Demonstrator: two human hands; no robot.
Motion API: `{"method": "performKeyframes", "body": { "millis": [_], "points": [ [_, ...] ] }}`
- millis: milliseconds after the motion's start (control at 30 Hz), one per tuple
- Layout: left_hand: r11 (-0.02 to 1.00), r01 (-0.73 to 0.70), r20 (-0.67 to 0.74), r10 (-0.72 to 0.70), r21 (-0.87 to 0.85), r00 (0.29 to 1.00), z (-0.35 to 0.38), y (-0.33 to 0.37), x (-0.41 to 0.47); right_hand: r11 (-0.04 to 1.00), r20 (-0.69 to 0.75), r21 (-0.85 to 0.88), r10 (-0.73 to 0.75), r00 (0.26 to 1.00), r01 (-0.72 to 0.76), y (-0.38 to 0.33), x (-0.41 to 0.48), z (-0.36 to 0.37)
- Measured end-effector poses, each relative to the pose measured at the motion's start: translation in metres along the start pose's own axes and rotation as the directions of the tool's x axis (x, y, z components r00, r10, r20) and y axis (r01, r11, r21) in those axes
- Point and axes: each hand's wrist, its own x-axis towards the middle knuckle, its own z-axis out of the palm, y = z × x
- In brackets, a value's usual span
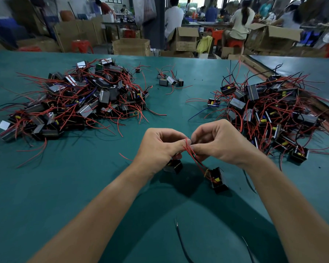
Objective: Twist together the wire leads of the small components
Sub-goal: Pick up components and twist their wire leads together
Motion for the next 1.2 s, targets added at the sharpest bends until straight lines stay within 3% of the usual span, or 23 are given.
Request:
{"method": "performKeyframes", "body": {
  "millis": [233,700,1200],
  "points": [
    [0.994,-0.013,0.072,0.006,0.107,0.997,-0.001,0.004,-0.001,0.997,-0.044,-0.059,-0.044,0.998,0.041,-0.005,-0.002,-0.003],
    [0.988,0.141,0.322,-0.153,0.059,0.934,-0.012,0.014,-0.003,0.992,0.080,-0.067,-0.100,0.992,0.106,-0.013,-0.008,-0.009],
    [0.986,0.091,0.236,-0.122,0.139,0.964,-0.011,0.014,-0.003,0.938,0.141,-0.321,-0.093,0.986,0.135,-0.013,-0.007,-0.009]
  ]
}}
